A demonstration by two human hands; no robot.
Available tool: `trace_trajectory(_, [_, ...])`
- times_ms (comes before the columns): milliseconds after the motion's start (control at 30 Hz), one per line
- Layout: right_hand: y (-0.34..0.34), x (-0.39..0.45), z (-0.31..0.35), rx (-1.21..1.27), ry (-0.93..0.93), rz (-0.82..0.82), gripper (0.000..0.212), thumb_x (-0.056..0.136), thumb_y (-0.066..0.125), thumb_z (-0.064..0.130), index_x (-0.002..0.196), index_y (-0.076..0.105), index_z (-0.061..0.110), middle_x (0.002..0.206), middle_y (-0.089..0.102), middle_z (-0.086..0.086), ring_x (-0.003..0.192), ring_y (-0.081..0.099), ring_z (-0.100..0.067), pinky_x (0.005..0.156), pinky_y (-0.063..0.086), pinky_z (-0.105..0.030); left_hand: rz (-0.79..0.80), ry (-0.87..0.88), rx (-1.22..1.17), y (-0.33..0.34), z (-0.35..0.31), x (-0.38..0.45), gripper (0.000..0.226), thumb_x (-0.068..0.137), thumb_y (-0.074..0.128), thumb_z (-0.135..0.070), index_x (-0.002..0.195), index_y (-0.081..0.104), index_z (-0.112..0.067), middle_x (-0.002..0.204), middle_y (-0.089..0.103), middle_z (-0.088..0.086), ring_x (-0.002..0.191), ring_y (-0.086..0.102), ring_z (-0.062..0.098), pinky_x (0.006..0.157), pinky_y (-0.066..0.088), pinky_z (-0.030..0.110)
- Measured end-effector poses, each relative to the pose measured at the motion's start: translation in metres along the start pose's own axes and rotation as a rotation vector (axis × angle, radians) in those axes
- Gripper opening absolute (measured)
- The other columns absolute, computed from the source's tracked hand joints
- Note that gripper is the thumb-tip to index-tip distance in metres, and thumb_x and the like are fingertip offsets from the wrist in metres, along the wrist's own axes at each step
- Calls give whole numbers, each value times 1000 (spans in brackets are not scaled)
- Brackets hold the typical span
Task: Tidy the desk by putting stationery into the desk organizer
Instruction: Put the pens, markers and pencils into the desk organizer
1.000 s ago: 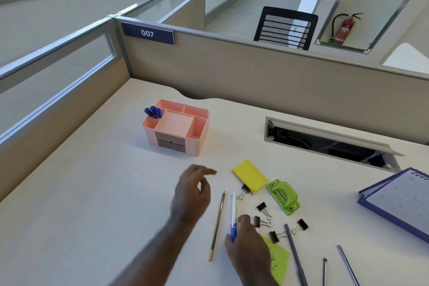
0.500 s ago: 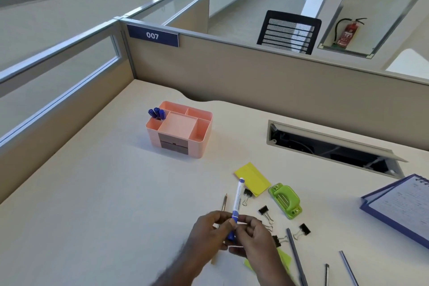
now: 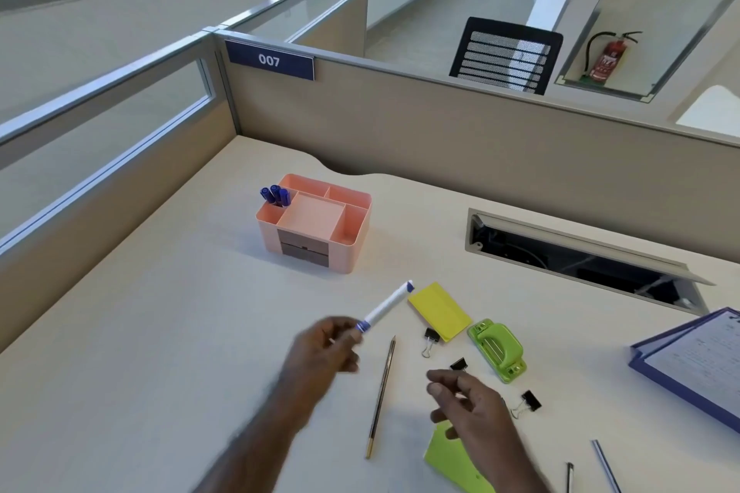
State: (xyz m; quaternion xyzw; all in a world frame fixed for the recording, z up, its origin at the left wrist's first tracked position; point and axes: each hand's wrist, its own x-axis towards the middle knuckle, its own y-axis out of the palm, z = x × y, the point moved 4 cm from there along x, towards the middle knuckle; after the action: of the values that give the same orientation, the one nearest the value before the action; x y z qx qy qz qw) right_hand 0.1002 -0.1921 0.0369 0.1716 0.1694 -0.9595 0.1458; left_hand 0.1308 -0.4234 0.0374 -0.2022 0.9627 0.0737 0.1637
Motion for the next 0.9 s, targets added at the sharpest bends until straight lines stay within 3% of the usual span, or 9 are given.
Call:
trace_trajectory(100, [-35, 2, -16, -4, 45, -107, 17, 86, 66, 10, 93, 73, 24, 88, 74, -5, 64, 69, -17, 51, 51, -29, -220, 222, 136, -51, -46, 30, 22, 87, 69, -2, 87, 74, -23, 67, 66, 0, 56, 54, 13, 54, 49, 21])
trace_trajectory(167, [-56, 1, -26, -3, 74, -175, 18, 86, 65, 8, 90, 73, 23, 88, 74, -6, 61, 68, -15, 52, 50, -30, -369, 362, 212, -88, -87, 51, 20, 83, 76, -12, 84, 71, -31, 67, 66, -1, 58, 56, 15, 56, 48, 25])
trace_trajectory(267, [-79, -2, -38, -15, 96, -247, 18, 87, 63, 5, 90, 72, 21, 90, 73, -9, 61, 67, -20, 53, 49, -30, -608, 542, 315, -134, -145, 79, 22, 72, 82, -35, 84, 66, -27, 80, 70, 11, 66, 63, 31, 62, 53, 34])
trace_trajectory(333, [-86, -5, -43, -20, 101, -280, 19, 87, 62, 4, 90, 72, 21, 92, 73, -11, 66, 66, -27, 55, 49, -32, -670, 618, 412, -147, -175, 98, 27, 73, 81, -37, 91, 70, -21, 83, 71, 11, 66, 60, 23, 59, 51, 27])
trace_trajectory(400, [-91, -7, -47, -24, 108, -307, 19, 88, 61, 4, 89, 71, 21, 92, 73, -9, 69, 67, -29, 57, 49, -34, -663, 642, 506, -149, -194, 119, 30, 75, 82, -32, 96, 72, -14, 83, 68, 6, 69, 57, 14, 55, 43, 9])
trace_trajectory(433, [-93, -8, -49, -23, 110, -321, 19, 88, 61, 4, 89, 71, 20, 92, 73, -9, 69, 67, -30, 58, 49, -34, -647, 652, 548, -148, -200, 130, 30, 75, 82, -30, 98, 73, -13, 83, 67, 4, 70, 56, 13, 54, 41, 7])
trace_trajectory(700, [-96, -13, -51, -13, 143, -365, 19, 89, 59, 4, 88, 69, 19, 90, 72, -5, 67, 67, -25, 58, 49, -36, -535, 653, 902, -121, -184, 193, 34, 86, 73, -15, 120, 68, -9, 107, 71, 13, 90, 67, 25, 78, 58, 36])
trace_trajectory(900, [-99, -13, -49, -32, 169, -366, 17, 89, 60, 6, 90, 70, 20, 90, 72, -1, 59, 68, -17, 58, 50, -34, -443, 425, 1107, -120, -163, 232, 35, 96, 58, -23, 130, 62, -26, 120, 67, 9, 96, 65, 25, 75, 61, 42])
